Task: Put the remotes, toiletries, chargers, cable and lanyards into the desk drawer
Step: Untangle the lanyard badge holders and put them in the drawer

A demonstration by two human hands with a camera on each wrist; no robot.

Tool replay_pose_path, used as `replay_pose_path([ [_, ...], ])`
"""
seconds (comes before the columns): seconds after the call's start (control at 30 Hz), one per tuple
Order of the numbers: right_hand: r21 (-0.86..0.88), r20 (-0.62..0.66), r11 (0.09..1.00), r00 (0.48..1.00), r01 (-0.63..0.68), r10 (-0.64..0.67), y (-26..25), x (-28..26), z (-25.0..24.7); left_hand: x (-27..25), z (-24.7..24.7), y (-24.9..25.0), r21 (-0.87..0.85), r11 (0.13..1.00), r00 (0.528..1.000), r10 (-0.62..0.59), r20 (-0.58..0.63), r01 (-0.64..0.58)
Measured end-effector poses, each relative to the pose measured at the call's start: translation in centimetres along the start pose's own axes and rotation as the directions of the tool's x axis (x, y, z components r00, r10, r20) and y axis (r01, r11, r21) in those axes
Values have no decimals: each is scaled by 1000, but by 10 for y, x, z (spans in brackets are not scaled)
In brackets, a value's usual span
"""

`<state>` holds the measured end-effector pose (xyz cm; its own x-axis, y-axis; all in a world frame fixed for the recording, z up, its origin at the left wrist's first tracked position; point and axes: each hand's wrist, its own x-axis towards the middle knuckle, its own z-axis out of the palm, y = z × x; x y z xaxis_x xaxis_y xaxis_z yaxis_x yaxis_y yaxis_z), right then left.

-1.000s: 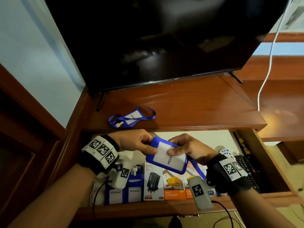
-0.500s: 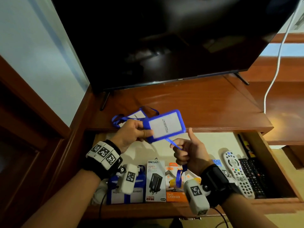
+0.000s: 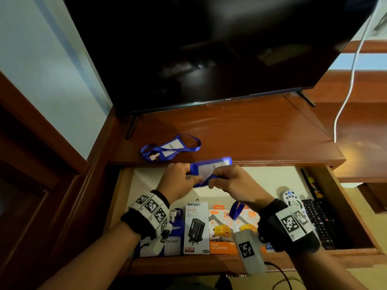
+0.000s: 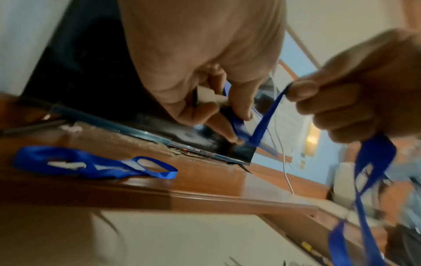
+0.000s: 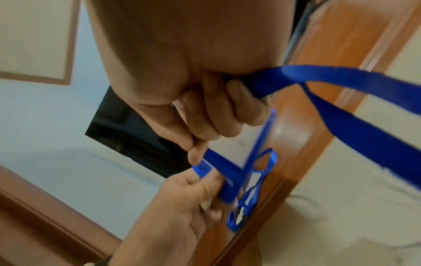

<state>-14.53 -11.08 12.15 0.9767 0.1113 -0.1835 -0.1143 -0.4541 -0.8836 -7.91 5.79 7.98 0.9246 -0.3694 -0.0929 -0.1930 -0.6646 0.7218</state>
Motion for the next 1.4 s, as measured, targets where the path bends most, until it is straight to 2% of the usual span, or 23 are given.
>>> replay_pose_path([
  [0.03,-121,20,992,999,40,-38,0,1,-5,-2,1,2,83,996,994,9,105,-18],
  [0.1,-289,74,955,996,71,-52,2,3,-17,-8,-2,7,222,971,950,11,311,-84],
  [0.17,-317,129,946,991,68,-28,7,3,-25,-10,-5,8,237,958,876,26,481,-159],
  [0.23,-229,158,972,987,45,-8,14,2,-29,-12,-8,6,104,981,795,68,603,-163],
  [0.3,-9,137,1000,991,-10,11,25,0,-28,-12,-14,4,-133,989,752,134,645,-63],
  [0.37,234,90,971,996,-47,27,35,-4,-23,-11,-15,1,-381,923,776,206,597,48],
  [0.47,454,-20,883,990,-117,141,50,-5,-1,-13,-10,1,-611,782,867,215,451,123],
  [0.53,633,38,751,976,-189,213,58,-2,18,-11,-4,2,-724,670,926,149,346,163],
  [0.6,740,111,639,976,-208,189,62,3,32,-8,-1,5,-770,621,976,37,217,147],
  [0.67,727,105,655,976,-205,190,60,5,40,-5,3,7,-747,653,992,-107,71,123],
  [0.73,667,103,711,973,-223,208,57,4,45,-3,4,5,-702,704,975,-212,-65,107],
  [0.83,477,44,859,981,-188,190,46,0,47,-2,7,-6,-546,832,948,-246,-201,99],
  [0.9,245,33,958,989,-147,144,39,-2,47,-7,9,-12,-358,924,952,-219,-213,133],
  [0.97,-61,99,995,991,-81,87,34,-2,43,-15,13,-15,-83,986,979,-155,-134,145],
  [1.03,-304,214,953,975,5,63,30,0,34,-22,13,-15,121,989,996,-89,27,85],
  [1.1,-465,299,881,952,82,69,27,3,24,-26,10,-15,249,968,975,-75,207,21],
  [1.13,-507,328,855,942,107,76,26,4,20,-28,8,-15,325,946,951,-91,296,-10],
  [1.2,-484,376,867,923,118,84,27,9,13,-32,5,-16,422,902,879,-122,460,-95],
  [1.27,-410,401,907,912,98,83,32,13,11,-37,5,-22,394,908,817,-119,564,-140],
  [1.33,-308,381,950,922,56,69,41,16,10,-41,2,-28,319,943,816,-110,568,-96],
  [1.4,-125,321,992,945,-28,67,50,17,10,-43,-3,-31,139,990,843,-103,528,34],
])
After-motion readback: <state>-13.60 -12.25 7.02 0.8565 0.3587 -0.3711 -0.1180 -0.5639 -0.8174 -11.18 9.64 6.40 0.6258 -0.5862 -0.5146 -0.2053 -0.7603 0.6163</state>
